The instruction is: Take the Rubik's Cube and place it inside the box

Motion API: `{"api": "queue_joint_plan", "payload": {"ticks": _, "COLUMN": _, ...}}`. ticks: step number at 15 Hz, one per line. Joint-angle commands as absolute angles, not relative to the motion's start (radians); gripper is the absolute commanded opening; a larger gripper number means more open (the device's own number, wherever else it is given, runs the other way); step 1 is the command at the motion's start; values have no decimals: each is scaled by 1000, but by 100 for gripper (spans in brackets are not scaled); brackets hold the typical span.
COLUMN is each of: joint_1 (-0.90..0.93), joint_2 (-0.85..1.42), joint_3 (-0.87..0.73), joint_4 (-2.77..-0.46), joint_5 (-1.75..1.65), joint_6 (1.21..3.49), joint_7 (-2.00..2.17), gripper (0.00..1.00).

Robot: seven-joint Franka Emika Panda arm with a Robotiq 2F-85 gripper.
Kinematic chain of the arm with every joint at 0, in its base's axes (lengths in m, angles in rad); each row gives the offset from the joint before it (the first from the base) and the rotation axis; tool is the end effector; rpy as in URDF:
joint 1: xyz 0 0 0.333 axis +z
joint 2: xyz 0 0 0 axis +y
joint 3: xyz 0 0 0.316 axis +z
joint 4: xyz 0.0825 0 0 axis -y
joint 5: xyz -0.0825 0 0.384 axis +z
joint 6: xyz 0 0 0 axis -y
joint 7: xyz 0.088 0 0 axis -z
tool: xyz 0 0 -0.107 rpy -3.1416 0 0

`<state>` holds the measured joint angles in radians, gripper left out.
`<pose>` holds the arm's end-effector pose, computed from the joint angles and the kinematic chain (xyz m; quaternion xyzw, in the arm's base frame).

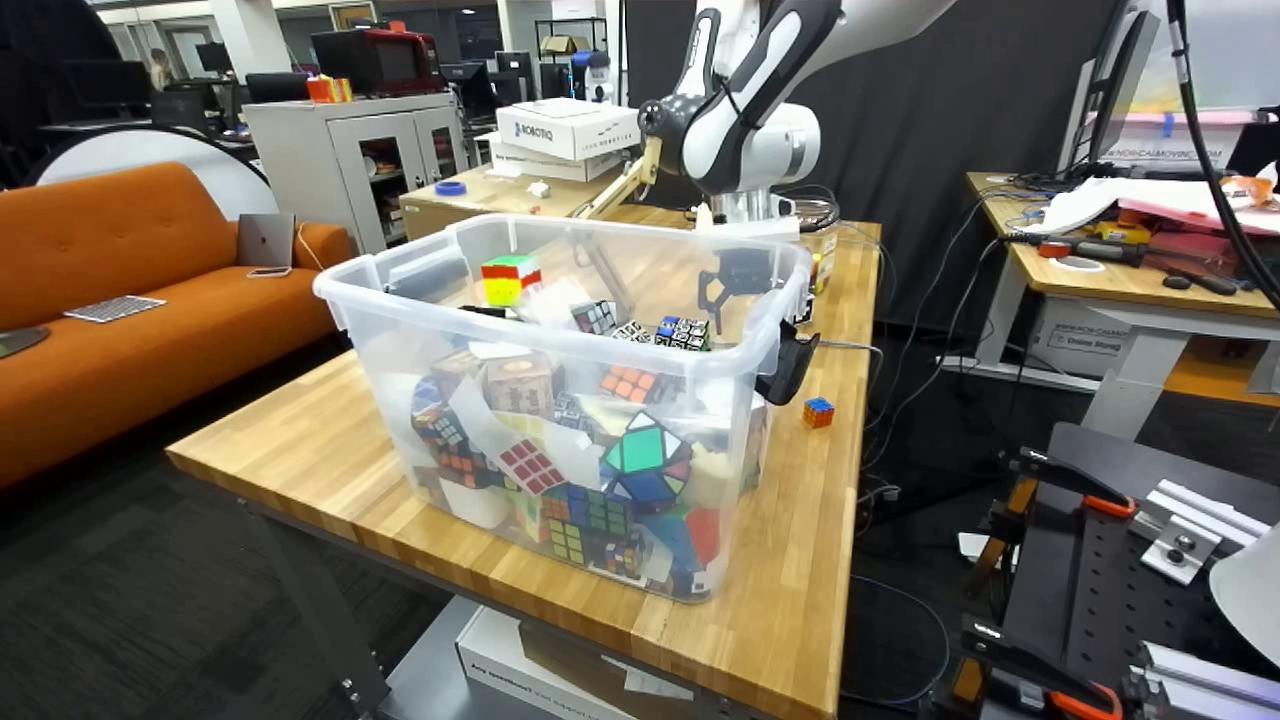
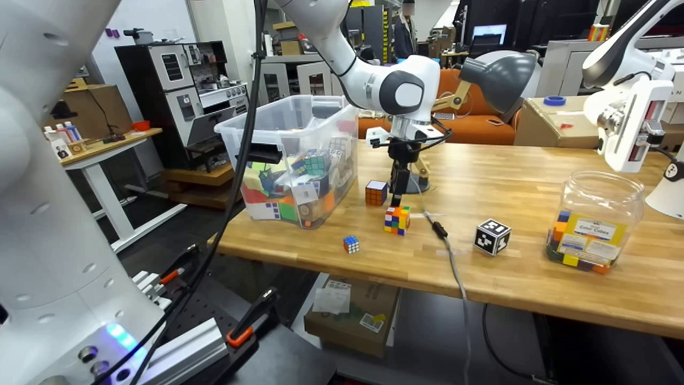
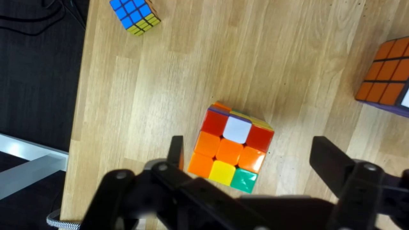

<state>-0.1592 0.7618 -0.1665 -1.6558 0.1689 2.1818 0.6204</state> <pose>0.6266 -0.1954 0.1525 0.8659 -0.4879 -0.1098 0.0125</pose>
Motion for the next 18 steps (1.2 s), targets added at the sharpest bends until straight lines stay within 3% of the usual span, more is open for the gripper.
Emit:
{"api": "queue_joint_plan", "payload": {"ticks": 1, "joint_1": -148, "joint_2": 766, "joint_3": -181, "joint_4": -1650, "joint_5": 181, "joint_6": 2176, "joint_7": 613, "gripper": 100}}
{"api": "queue_joint_plan", "payload": {"ticks": 18, "joint_1": -199, "joint_2": 868, "joint_3": -169, "joint_4": -1615, "joint_5": 344, "joint_6": 2179, "joint_7": 632, "gripper": 100}}
